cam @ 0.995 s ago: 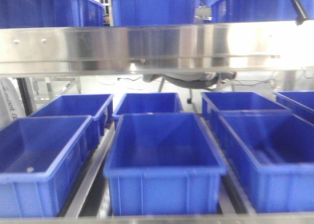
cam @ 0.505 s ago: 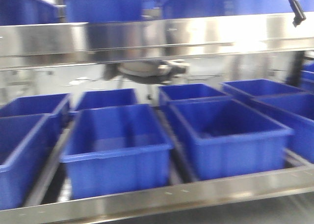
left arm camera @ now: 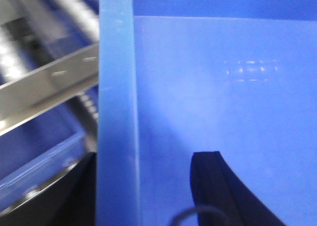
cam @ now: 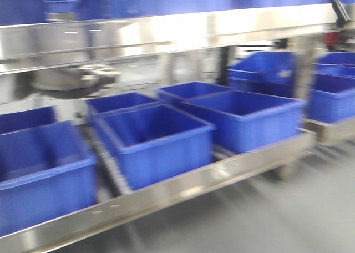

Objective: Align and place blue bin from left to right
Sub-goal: 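Back the base away from the rack holding the bin in both grippers, then drive across the floor carrying the blue bin in both grippers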

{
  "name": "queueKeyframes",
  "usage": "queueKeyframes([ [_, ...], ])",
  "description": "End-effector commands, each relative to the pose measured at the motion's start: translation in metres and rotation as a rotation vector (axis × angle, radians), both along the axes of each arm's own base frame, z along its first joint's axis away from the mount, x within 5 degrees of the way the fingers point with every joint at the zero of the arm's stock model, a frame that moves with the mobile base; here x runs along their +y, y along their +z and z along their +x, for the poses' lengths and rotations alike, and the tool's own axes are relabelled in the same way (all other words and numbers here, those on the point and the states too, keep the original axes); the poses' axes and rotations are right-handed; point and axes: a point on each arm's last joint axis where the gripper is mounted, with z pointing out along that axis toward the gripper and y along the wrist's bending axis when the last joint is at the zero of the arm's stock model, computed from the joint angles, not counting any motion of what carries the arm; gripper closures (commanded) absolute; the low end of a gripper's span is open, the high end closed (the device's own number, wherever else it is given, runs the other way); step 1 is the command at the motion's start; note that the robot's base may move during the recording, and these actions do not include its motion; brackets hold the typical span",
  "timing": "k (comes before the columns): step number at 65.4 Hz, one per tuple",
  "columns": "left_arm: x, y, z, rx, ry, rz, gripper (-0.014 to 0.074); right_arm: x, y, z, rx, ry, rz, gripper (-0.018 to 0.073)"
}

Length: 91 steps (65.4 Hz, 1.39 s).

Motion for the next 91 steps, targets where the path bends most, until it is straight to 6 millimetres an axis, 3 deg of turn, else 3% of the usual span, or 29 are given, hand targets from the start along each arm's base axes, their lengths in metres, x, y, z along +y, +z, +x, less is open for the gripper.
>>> queueKeyframes([
  [1, -0.0120, 0.0224, -0.0184, -0.094, -0.103, -0.078, 0.0708, -0.0025, 0.0131, 0.0039, -0.126, -0.033, 0.029, 0.0629],
  [91, -0.0115, 0.0224, -0.0182, -0.096, -0.099, -0.073, 0.0708, -0.0025, 0.0131, 0.0039, -0.126, -0.033, 0.029, 0.0629],
])
